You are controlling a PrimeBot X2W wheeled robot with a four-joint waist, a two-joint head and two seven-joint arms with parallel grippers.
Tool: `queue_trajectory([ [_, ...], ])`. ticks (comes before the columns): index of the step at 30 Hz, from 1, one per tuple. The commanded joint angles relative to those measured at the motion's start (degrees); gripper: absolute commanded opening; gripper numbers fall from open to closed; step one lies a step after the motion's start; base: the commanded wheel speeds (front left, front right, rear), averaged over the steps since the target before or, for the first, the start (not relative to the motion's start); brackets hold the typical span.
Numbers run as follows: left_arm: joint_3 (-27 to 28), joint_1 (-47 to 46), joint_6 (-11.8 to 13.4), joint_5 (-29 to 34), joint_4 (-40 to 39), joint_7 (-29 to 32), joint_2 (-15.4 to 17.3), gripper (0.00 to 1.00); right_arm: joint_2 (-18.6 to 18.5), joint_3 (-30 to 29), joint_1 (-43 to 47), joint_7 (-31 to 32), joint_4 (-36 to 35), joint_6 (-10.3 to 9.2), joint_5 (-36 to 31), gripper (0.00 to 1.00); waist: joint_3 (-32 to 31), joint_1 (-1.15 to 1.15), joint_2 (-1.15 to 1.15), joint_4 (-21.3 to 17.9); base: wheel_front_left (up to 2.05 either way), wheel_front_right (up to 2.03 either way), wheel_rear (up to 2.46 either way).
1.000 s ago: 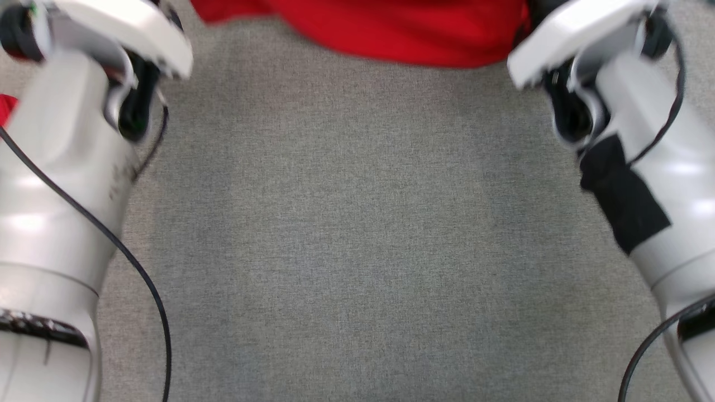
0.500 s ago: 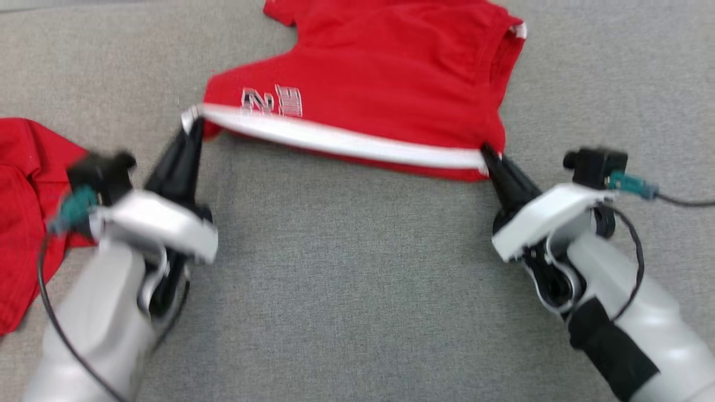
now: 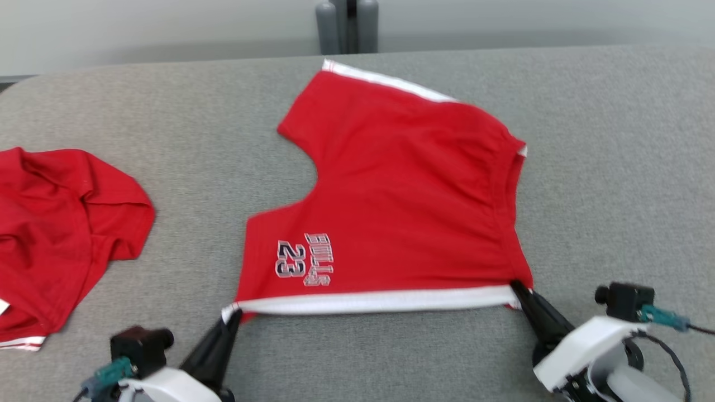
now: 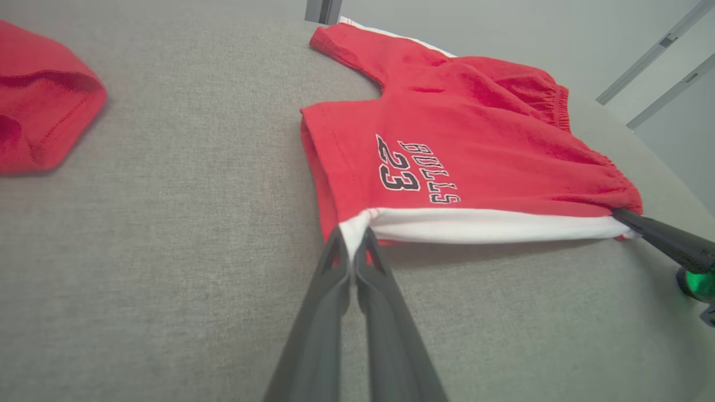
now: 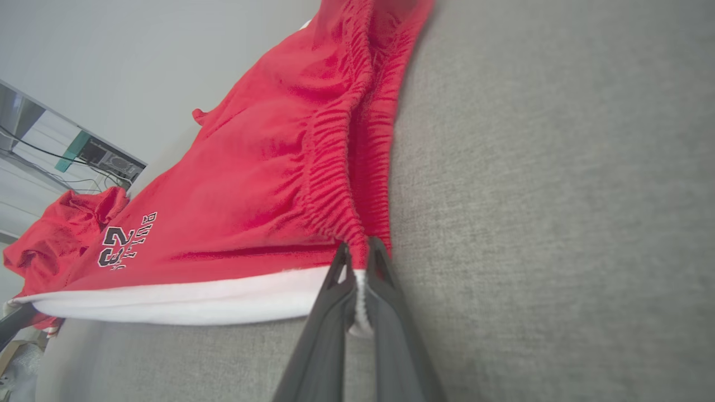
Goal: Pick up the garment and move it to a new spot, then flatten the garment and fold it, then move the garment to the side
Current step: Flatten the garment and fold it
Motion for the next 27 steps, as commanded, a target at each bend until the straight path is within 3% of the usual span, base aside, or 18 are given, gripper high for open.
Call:
queue_trajectory([
  [1, -0.15, 2.93, 1.57, -0.78, -3.41, 2.13, 1.26, 0.00, -1.46, 0.02, 4.55, 0.31, -0.06, -0.09, 1.34, 0.00, -1.74, 0.00, 0.00, 1.67, 0.00, 0.00, 0.00],
  [7, -0.13, 9.13, 4.82, -2.91, -12.23, 7.09, 3.90, 0.00, -4.24, -1.97, 12.67, 1.93, -4.23, -0.17, 2.14, 0.00, -2.38, 0.00, 0.00, 3.33, 0.00, 0.00, 0.00],
  [16, 2.34, 11.72, 5.64, -5.94, -18.09, 8.90, 6.02, 0.00, -5.01, -7.60, 17.88, 5.85, -10.72, -0.23, -0.74, 0.00, -2.48, 0.00, 0.00, 1.70, 0.00, 0.00, 0.00],
  [22, 4.56, 6.94, 5.65, -4.90, -19.93, 10.03, 8.21, 0.00, -0.73, -14.06, 16.34, 7.83, -15.51, -0.16, -2.78, 0.00, -2.49, 0.00, 0.00, -0.27, 0.00, 0.00, 0.00],
  [27, 3.99, -2.68, 3.49, -3.62, -18.03, 12.16, 8.25, 0.00, 4.52, -19.68, 12.50, 9.21, -15.83, -0.08, -6.42, 0.00, -1.21, 0.00, 0.00, -1.23, 0.00, 0.00, 0.00],
])
